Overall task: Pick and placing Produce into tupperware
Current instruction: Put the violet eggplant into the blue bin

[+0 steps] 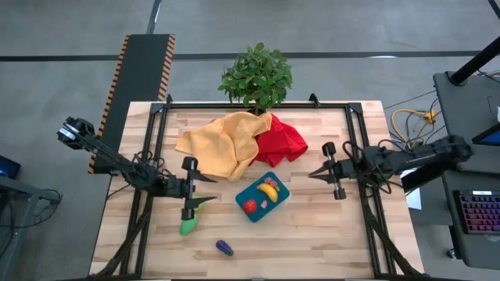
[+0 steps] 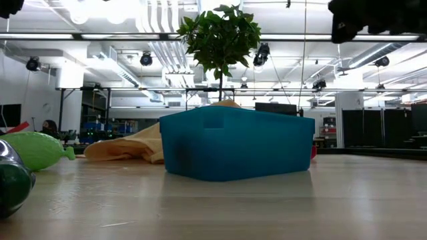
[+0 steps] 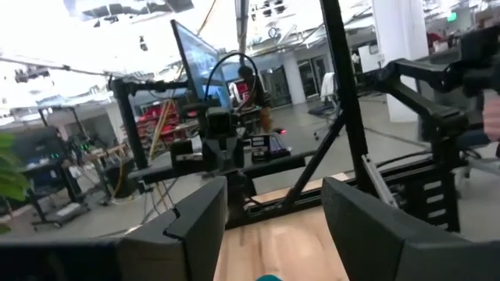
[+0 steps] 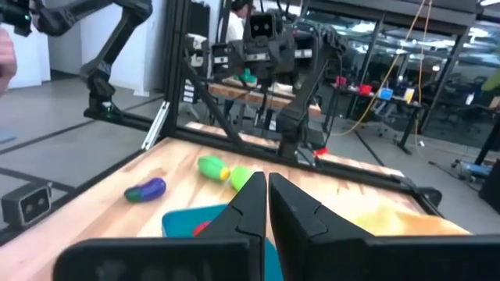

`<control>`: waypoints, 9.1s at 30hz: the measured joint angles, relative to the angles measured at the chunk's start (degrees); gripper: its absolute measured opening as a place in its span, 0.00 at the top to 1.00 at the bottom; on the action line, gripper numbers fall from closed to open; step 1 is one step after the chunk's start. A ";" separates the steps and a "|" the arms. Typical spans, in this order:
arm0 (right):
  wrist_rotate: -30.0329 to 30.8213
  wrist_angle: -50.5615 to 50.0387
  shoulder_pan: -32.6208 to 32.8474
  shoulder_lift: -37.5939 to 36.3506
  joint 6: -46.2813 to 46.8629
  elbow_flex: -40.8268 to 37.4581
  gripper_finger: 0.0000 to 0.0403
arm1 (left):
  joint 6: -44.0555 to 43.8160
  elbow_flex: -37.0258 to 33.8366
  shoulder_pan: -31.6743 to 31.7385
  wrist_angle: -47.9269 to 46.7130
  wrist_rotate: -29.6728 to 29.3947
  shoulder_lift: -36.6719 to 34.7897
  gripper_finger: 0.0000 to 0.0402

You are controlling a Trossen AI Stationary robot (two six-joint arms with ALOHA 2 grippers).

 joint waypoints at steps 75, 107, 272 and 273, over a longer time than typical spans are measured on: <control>-2.95 2.46 -10.10 -4.13 10.71 -5.58 0.98 | -33.60 45.70 -12.96 -71.52 -4.75 36.11 0.16; -2.92 2.39 -10.12 -4.13 9.20 -5.58 0.98 | -45.63 45.70 -11.35 -71.41 11.03 50.01 0.16; -1.42 -0.60 -10.14 -4.06 8.20 -5.58 0.98 | -9.61 42.47 23.34 -49.35 25.07 48.33 0.51; -1.42 -0.60 -10.14 -4.06 8.20 -5.58 0.98 | -9.56 42.47 23.34 -49.08 24.39 48.33 0.49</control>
